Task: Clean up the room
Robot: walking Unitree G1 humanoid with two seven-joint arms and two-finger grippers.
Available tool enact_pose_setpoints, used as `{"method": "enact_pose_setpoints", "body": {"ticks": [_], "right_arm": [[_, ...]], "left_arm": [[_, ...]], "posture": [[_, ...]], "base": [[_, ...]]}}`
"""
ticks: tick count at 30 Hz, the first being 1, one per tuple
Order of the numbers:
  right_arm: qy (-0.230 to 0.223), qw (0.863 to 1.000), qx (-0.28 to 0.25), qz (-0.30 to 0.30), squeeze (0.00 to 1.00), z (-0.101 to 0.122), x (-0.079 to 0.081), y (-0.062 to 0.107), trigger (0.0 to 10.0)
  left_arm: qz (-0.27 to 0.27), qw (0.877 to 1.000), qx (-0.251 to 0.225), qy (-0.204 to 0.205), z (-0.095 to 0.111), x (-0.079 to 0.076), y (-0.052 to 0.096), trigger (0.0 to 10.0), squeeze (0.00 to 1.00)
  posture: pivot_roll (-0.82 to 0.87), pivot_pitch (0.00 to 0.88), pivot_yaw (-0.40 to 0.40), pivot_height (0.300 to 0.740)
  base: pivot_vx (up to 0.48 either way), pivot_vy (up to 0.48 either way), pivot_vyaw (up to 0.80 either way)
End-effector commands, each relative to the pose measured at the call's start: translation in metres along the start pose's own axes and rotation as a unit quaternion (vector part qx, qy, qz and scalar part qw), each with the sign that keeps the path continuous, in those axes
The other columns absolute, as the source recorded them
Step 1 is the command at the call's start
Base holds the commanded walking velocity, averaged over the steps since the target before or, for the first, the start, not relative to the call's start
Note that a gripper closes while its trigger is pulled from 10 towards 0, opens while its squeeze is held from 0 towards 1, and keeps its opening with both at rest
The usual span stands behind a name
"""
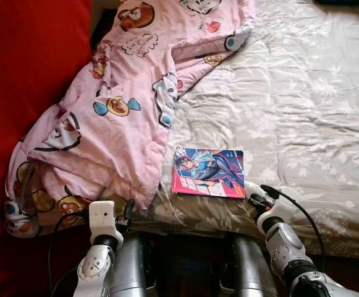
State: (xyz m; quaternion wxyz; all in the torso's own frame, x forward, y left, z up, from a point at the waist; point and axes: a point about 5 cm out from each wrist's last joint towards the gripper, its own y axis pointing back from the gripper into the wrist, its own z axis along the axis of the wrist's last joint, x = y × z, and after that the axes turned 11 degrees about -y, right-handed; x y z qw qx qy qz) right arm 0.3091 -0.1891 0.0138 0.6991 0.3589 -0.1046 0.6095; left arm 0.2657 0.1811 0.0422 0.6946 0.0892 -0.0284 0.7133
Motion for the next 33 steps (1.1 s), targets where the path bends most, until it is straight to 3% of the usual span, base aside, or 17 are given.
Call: {"method": "enact_pose_setpoints", "body": {"ticks": [1,5,13,21,23,25,29,30,33], "right_arm": [[-0.002,1.000,0.008,-0.016,0.00,-0.007,-0.011,0.006,0.0],[0.002,1.000,-0.015,-0.017,0.00,-0.002,-0.014,0.007,0.0],[0.047,0.990,-0.130,0.015,0.00,0.022,-0.011,0.015,0.0],[0.078,0.984,-0.156,0.044,0.00,0.016,-0.013,0.033,0.0],[0.112,0.979,-0.161,0.056,0.00,0.013,-0.014,0.046,0.0],[0.118,0.978,-0.164,0.056,0.00,0.012,-0.015,0.052,0.0],[0.124,0.983,-0.132,0.044,0.00,-0.003,-0.026,0.063,0.4],[0.128,0.987,-0.090,0.027,0.00,-0.020,-0.039,0.064,10.0],[0.134,0.990,-0.038,-0.024,0.00,-0.039,-0.054,0.062,10.0]], "left_arm": [[-0.003,1.000,0.020,-0.005,-0.010,-0.002,0.007,10.0,0.00],[0.003,1.000,0.024,-0.009,-0.013,0.000,0.008,10.0,0.00],[0.021,0.998,0.059,-0.018,-0.032,0.015,0.026,10.0,0.00],[0.021,0.996,0.088,-0.017,-0.048,0.015,0.041,10.0,0.00],[0.020,0.994,0.103,-0.017,-0.056,0.015,0.049,10.0,0.00],[0.020,0.993,0.111,-0.016,-0.060,0.016,0.053,10.0,0.00],[0.017,0.988,0.151,-0.007,-0.077,0.015,0.063,10.0,0.00],[0.012,0.984,0.177,-0.006,-0.087,0.012,0.067,10.0,0.00],[-0.005,0.979,0.204,-0.006,-0.096,0.008,0.066,10.0,0.00]], "posture": [[0.00,0.286,0.018,0.599],[-0.01,0.272,0.019,0.599],[-0.03,0.225,0.024,0.599],[-0.05,0.173,0.018,0.599],[-0.05,0.153,0.017,0.599],[-0.05,0.143,0.016,0.599],[-0.07,0.117,0.018,0.599],[-0.07,0.103,0.022,0.599],[-0.07,0.075,0.025,0.599]], "base": [[0.000,0.000,0.00],[0.000,0.000,0.00],[0.000,0.000,0.00],[0.000,0.000,0.00],[0.000,0.000,0.00],[0.000,0.000,0.00],[0.000,0.000,0.00],[0.000,0.000,0.00],[0.000,0.000,0.00]]}}
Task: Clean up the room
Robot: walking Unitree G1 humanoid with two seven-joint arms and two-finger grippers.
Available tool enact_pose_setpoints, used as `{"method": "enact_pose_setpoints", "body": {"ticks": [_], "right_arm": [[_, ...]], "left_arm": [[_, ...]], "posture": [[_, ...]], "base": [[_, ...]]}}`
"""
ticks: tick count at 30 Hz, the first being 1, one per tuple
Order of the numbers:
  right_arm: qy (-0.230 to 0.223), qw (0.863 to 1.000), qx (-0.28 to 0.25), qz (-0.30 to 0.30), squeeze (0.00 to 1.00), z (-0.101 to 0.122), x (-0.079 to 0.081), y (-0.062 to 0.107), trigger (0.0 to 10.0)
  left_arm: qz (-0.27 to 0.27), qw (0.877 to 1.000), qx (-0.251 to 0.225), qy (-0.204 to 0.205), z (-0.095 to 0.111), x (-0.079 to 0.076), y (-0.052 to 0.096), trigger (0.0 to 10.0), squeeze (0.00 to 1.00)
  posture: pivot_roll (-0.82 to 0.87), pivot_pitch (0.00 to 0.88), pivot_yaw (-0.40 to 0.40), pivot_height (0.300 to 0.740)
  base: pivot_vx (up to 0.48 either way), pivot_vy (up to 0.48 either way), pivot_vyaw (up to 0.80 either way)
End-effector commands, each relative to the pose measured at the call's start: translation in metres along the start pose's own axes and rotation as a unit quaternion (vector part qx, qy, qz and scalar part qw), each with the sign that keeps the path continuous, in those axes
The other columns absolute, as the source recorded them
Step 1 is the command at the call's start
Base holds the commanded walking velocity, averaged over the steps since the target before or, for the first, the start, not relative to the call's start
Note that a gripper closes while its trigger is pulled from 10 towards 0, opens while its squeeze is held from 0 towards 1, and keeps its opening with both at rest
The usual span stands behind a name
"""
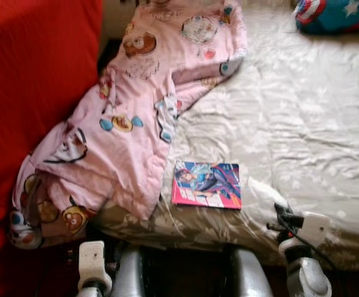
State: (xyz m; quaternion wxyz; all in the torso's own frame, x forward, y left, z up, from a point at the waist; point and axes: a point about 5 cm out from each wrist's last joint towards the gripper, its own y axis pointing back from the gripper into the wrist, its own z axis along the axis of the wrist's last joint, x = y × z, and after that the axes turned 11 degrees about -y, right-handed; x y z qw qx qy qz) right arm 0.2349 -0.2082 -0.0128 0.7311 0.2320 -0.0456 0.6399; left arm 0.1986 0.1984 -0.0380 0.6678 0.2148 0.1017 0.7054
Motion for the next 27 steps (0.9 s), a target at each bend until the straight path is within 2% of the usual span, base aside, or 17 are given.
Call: {"method": "enact_pose_setpoints", "body": {"ticks": [1,5,6,9,11,13,16,20,27], "right_arm": [[0.002,0.999,0.039,-0.017,0.00,-0.016,-0.004,0.005,10.0],[0.006,0.994,0.102,-0.046,0.00,-0.036,-0.009,0.010,10.0],[0.006,0.994,0.102,-0.046,0.00,-0.036,-0.009,0.010,10.0],[0.023,0.988,0.147,-0.039,0.00,-0.050,-0.007,0.013,10.0],[0.023,0.982,0.180,-0.043,0.00,-0.060,-0.005,0.017,10.0],[0.026,0.980,0.192,-0.044,0.00,-0.063,-0.004,0.018,10.0],[0.040,0.969,0.234,-0.075,0.00,-0.075,-0.012,0.028,10.0],[0.049,0.962,0.255,-0.083,0.00,-0.083,-0.014,0.034,10.0],[0.038,0.962,0.258,-0.084,0.00,-0.086,-0.007,0.034,10.0]], "left_arm": [[-0.006,1.000,0.029,-0.009,-0.012,0.003,0.002,10.0,0.00],[-0.020,0.997,0.070,-0.030,-0.020,0.004,-0.003,10.0,0.00],[-0.020,0.997,0.070,-0.030,-0.020,0.004,-0.003,10.0,0.00],[-0.034,0.993,0.100,-0.044,-0.027,0.004,-0.004,10.0,0.00],[-0.042,0.990,0.120,-0.065,-0.032,0.005,-0.004,10.0,0.00],[-0.039,0.989,0.125,-0.064,-0.032,0.007,-0.004,10.0,0.00],[-0.036,0.987,0.145,-0.068,-0.037,0.006,-0.002,10.0,0.00],[-0.026,0.984,0.164,-0.065,-0.043,0.008,0.000,10.0,0.00],[-0.022,0.982,0.176,-0.061,-0.048,0.008,0.003,10.0,0.00]], "posture": [[-0.08,0.059,0.024,0.599],[-0.08,0.031,0.029,0.599],[-0.08,0.031,0.029,0.599],[-0.08,0.028,0.036,0.614],[-0.08,0.076,0.041,0.629],[-0.08,0.084,0.041,0.639],[-0.06,0.117,0.032,0.659],[-0.04,0.136,0.028,0.684],[-0.03,0.149,0.017,0.734]], "base": [[0.000,0.000,0.00],[0.000,0.000,0.00],[0.000,0.000,0.00],[0.000,0.000,0.00],[0.000,0.000,0.00],[0.000,0.000,0.00],[0.000,0.000,0.00],[0.000,0.000,0.00],[0.000,0.000,0.00]]}}
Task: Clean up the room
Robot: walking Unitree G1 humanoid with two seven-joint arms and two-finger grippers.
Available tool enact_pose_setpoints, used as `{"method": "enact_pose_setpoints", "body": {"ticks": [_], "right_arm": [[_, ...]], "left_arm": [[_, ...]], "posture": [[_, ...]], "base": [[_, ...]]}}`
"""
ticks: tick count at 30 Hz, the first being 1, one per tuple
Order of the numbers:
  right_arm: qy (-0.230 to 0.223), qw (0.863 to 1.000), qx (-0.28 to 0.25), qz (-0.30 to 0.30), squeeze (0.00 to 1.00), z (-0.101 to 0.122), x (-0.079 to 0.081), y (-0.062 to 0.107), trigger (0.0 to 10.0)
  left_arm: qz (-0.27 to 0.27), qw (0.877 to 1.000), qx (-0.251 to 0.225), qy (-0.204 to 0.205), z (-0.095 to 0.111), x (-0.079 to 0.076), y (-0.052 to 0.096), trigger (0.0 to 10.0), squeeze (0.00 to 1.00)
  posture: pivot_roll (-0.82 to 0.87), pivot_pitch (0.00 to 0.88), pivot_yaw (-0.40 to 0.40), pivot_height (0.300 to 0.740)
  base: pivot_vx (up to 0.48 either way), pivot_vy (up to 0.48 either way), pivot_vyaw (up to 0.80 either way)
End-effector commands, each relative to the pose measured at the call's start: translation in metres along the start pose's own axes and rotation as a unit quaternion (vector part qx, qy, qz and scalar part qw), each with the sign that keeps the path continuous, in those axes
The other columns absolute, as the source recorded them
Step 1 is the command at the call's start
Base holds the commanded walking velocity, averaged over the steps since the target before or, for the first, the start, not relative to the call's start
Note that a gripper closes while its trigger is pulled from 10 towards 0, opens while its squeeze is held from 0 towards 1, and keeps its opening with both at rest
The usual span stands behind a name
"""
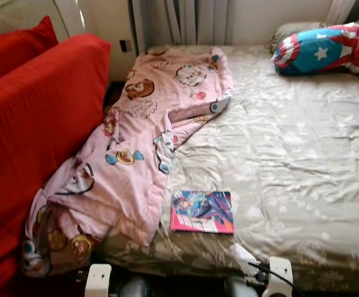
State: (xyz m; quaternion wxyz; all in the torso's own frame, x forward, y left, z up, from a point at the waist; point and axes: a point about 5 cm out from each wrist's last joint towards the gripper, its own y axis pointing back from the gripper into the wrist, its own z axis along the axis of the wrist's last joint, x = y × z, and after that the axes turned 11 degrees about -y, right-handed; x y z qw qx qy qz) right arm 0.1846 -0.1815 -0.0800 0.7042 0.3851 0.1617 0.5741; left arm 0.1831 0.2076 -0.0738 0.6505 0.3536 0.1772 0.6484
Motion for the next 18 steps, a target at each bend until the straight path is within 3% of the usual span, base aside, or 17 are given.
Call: {"method": "enact_pose_setpoints", "body": {"ticks": [1,7,18], "right_arm": [[0.004,1.000,0.011,0.002,0.00,-0.005,0.003,0.000,10.0],[0.018,1.000,0.013,0.013,0.00,-0.003,0.008,-0.001,10.0],[0.008,1.000,0.008,-0.009,0.00,0.012,-0.002,-0.005,10.0]], "left_arm": [[0.005,1.000,0.022,-0.002,-0.009,0.003,0.002,10.0,0.00],[0.013,1.000,0.024,0.005,-0.009,0.004,0.002,10.0,0.00],[0.021,0.999,0.031,0.027,-0.002,0.002,-0.002,10.0,0.00]], "posture": [[-0.02,0.149,0.016,0.739],[-0.01,0.147,-0.003,0.740],[-0.06,0.111,0.019,0.740]], "base": [[0.000,0.000,0.00],[0.000,0.000,0.00],[0.000,0.000,0.00]]}}
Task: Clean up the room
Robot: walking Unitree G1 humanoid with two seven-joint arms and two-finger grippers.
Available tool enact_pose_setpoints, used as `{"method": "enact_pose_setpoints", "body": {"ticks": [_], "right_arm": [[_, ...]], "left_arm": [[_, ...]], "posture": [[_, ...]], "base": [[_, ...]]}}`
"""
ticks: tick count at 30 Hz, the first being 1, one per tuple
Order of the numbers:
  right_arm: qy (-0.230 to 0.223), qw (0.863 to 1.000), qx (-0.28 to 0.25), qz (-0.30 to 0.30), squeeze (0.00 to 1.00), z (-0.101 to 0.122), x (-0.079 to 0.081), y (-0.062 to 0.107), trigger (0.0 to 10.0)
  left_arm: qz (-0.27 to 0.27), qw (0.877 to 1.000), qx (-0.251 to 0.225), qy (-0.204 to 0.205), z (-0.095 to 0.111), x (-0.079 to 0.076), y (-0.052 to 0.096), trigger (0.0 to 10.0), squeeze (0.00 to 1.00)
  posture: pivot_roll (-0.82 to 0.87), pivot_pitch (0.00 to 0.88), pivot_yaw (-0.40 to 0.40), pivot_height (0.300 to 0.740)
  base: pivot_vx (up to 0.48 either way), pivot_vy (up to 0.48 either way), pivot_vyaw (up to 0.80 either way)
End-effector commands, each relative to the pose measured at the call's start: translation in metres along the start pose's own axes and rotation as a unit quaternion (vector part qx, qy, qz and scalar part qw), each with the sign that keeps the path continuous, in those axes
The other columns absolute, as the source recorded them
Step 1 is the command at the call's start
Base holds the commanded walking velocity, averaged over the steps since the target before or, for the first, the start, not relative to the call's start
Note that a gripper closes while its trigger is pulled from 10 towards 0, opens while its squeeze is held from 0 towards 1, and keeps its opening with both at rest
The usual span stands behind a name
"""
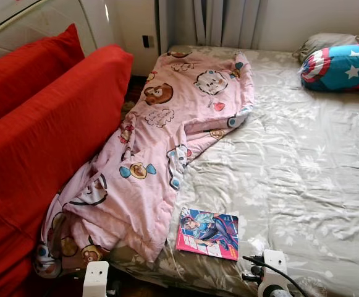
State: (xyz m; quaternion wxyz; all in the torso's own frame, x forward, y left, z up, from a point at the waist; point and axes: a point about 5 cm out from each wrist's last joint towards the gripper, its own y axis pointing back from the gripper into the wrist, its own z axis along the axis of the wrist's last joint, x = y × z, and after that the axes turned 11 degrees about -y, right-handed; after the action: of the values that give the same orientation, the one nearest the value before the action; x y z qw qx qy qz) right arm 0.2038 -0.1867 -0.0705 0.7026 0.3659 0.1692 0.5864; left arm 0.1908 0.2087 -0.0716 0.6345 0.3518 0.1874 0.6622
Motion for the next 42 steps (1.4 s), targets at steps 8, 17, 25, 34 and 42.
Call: {"method": "enact_pose_setpoints", "body": {"ticks": [8,17,25,34,42], "right_arm": [[0.000,1.000,0.020,-0.002,0.00,-0.001,0.001,-0.001,10.0],[0.001,0.999,0.036,-0.018,0.00,-0.007,-0.010,0.002,10.0],[0.026,0.998,0.048,-0.018,0.00,-0.013,-0.023,0.006,10.0],[0.038,0.997,0.046,-0.039,0.00,0.004,-0.061,0.012,10.0],[0.043,0.997,0.053,-0.042,0.00,0.000,-0.064,0.014,10.0]], "left_arm": [[0.000,1.000,0.010,0.017,0.006,-0.004,-0.004,10.0,0.00],[0.009,0.999,0.027,0.024,-0.003,0.003,-0.001,10.0,0.00],[0.016,0.998,0.032,0.042,-0.008,-0.003,0.001,10.0,0.00],[0.028,0.997,0.048,0.048,-0.022,-0.006,0.007,10.0,0.00],[0.024,0.997,0.050,0.046,-0.026,-0.010,0.009,10.0,0.00]], "posture": [[-0.07,0.092,0.011,0.740],[-0.05,0.101,0.004,0.740],[-0.04,0.139,-0.019,0.740],[-0.06,0.162,-0.016,0.740],[-0.06,0.160,-0.014,0.740]], "base": [[0.000,0.000,0.00],[0.000,0.000,0.00],[0.000,0.000,0.70],[0.000,0.000,0.80],[0.000,0.000,0.80]]}}
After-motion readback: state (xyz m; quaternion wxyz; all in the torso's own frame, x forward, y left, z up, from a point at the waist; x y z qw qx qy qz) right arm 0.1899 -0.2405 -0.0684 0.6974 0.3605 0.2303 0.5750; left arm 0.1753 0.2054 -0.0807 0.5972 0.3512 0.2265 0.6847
